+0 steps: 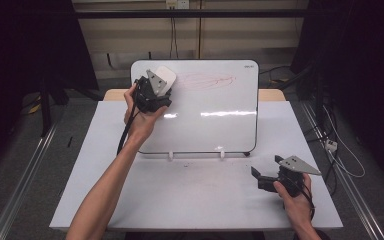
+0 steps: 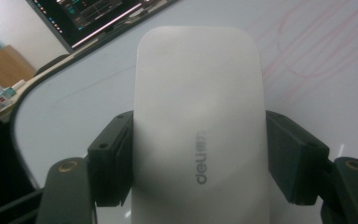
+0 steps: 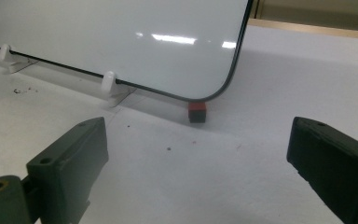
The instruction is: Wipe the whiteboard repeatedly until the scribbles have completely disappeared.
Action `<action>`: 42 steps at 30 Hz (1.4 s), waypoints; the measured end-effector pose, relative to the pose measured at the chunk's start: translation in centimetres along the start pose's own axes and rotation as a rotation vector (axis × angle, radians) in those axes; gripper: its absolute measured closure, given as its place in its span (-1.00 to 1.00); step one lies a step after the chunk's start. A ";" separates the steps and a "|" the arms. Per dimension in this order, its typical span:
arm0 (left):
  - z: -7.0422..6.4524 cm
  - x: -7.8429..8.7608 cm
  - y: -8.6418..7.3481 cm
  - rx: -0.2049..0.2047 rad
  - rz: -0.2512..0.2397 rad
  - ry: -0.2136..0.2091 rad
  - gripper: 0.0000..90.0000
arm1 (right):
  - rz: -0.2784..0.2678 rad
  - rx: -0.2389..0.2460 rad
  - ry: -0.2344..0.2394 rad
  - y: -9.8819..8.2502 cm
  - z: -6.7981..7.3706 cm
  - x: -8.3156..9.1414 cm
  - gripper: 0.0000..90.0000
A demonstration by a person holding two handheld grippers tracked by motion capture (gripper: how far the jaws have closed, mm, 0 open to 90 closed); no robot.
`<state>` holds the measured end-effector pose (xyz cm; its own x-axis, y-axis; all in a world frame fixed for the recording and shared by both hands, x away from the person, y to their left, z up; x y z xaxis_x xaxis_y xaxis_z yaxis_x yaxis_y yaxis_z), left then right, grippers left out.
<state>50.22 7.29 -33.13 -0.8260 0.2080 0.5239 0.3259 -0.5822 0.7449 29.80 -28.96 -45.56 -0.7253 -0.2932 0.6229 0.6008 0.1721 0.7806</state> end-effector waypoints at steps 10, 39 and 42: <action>-2.4 0.0 -0.6 -0.044 -0.005 -0.017 -0.31 | -0.001 -0.001 -0.004 0.0 0.1 0.1 -0.87; -1.7 -0.3 1.0 -0.028 -0.018 -0.038 -0.31 | -0.006 -0.006 -0.004 -0.1 -0.2 0.3 -0.87; -1.2 -0.4 1.4 -0.017 -0.020 -0.034 -0.31 | -0.005 -0.007 -0.003 -0.1 -0.2 0.3 -0.87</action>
<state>50.41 5.41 -32.77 -0.8163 0.2462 0.5225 0.3010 -0.5907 0.7486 29.57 -29.23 -45.49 -0.7294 -0.2912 0.6190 0.5993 0.1643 0.7835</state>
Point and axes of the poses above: each handheld gripper's, and its own axes: x roughly backward along the jaws, y roughly out of its top, z roughly to its left, the point moved 1 cm from there along -x, roughly forward along the jaws, and after that the axes turned 12 degrees about z, right-handed, at the moved point
